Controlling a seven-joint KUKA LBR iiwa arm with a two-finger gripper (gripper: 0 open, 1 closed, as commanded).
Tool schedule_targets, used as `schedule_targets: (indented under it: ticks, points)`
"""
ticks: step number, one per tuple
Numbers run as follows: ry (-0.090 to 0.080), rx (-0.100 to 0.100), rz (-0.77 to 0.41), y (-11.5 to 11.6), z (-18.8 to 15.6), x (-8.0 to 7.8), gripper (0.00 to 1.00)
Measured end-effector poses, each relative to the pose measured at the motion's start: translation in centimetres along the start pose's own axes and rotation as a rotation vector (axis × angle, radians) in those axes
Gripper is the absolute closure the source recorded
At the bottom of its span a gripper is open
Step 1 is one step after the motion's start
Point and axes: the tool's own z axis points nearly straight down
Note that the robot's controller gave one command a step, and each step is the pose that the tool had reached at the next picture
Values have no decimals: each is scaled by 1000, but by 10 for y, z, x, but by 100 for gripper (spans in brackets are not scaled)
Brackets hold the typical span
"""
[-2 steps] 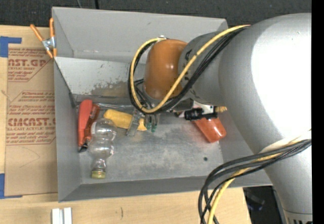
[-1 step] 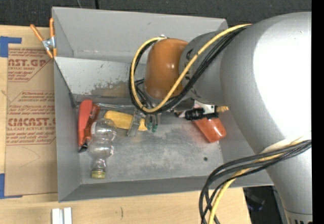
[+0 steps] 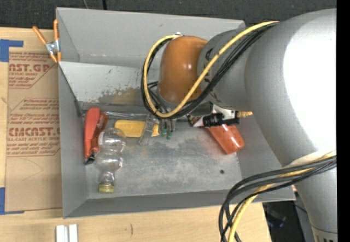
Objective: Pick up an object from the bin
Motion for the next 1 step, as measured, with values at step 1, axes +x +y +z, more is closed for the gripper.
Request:
schedule_targets:
  ticks: [1]
  points:
    - [-10,-5,0,2,-13,-3,100]
